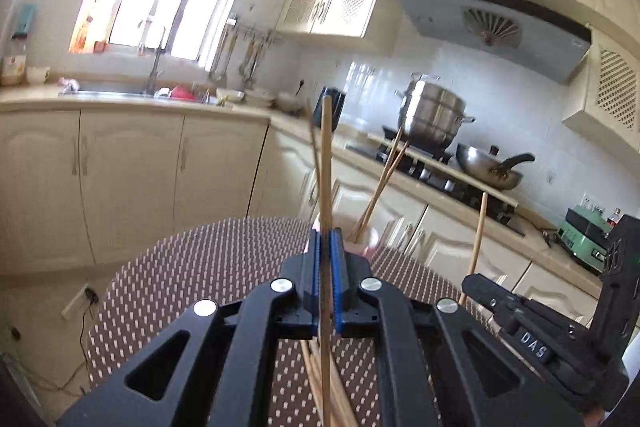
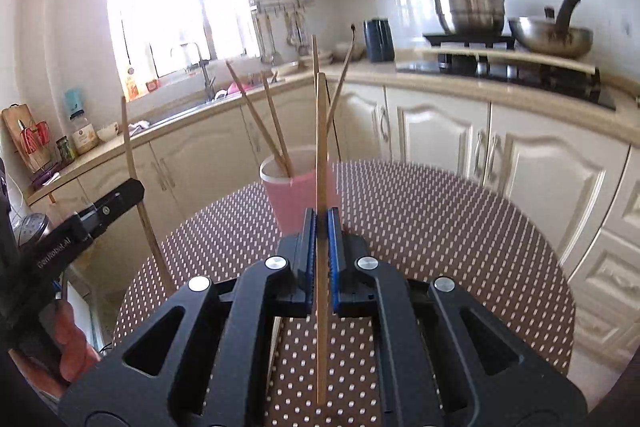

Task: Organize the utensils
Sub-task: 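Lift both held chopsticks and lower them into the pink cup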

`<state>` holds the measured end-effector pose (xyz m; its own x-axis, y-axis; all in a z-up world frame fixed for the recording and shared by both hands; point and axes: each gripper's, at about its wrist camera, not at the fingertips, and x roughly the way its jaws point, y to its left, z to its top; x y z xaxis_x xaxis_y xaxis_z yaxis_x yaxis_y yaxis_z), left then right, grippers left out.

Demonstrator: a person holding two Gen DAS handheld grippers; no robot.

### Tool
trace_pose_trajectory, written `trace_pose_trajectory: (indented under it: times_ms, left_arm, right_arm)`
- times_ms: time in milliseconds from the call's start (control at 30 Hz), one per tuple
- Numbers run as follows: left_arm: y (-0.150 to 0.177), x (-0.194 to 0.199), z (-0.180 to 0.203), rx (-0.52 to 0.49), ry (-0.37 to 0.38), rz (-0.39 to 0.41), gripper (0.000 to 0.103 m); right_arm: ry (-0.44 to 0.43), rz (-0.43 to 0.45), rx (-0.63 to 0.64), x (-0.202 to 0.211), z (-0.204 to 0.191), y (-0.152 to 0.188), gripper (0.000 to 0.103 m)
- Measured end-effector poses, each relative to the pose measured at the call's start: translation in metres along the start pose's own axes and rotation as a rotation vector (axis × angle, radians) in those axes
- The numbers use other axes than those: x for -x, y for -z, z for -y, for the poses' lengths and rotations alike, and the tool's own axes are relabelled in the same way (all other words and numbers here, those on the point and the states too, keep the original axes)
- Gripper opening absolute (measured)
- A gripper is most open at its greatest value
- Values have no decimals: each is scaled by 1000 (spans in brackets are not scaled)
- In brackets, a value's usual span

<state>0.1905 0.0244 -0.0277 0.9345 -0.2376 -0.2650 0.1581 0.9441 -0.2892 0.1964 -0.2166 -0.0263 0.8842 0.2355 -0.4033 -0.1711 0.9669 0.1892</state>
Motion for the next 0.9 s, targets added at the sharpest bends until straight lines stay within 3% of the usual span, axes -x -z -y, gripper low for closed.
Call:
trace_pose_trajectory:
  times_ms: [233, 333, 500, 667, 900]
  left_arm:
    - [-39, 3, 18, -61, 4, 146, 6]
    - [-58, -2, 29, -87, -37, 221, 6]
    - [-81, -23, 37, -66, -60, 265, 6]
    - [-90, -46, 47, -103, -167, 366, 6]
    - [-87, -77, 39, 15, -108, 401, 6]
  right_arm:
    - [15, 133, 18, 6, -7, -37, 6]
    - [11, 193, 25, 3, -13, -56, 6]
    - [6, 312, 18, -2, -19, -86, 6]
    - [32, 437, 21, -12, -24, -108, 6]
    - [69, 483, -56, -44, -19, -117, 6]
